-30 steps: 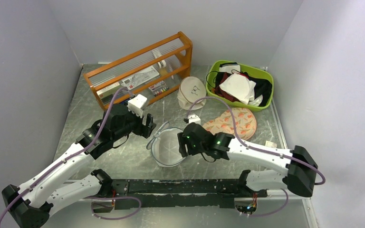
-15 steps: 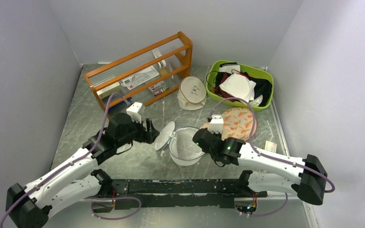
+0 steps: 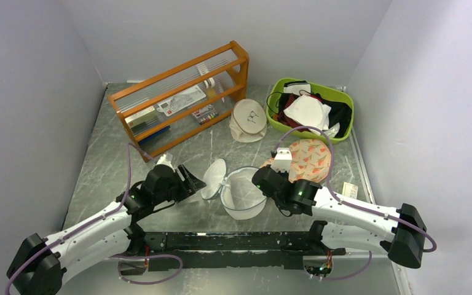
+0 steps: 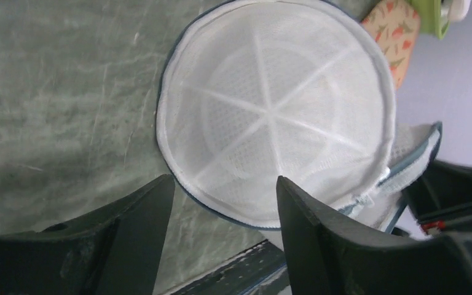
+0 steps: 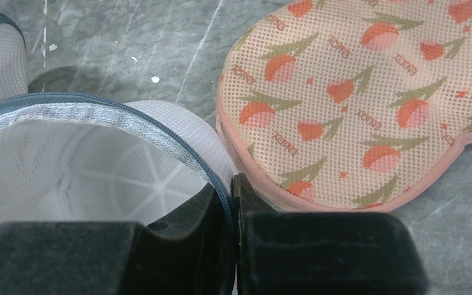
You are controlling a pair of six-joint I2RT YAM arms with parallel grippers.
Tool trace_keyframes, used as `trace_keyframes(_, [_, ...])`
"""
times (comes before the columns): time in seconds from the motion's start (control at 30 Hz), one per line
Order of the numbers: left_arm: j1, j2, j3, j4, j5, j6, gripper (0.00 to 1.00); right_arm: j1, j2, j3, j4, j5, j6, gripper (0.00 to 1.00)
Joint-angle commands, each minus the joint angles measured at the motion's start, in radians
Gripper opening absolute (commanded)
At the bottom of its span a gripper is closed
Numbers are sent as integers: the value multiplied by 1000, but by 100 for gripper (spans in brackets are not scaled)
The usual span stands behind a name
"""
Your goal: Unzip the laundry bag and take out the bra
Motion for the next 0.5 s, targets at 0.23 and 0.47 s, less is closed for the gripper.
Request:
trace_keyframes(0.23, [4, 83, -102, 71, -3, -447, 48, -3, -26, -24, 43, 26, -24, 9])
trace_keyframes(0.47, [5, 206, -128, 257, 64, -472, 49, -3, -17, -28, 60, 18, -28, 9])
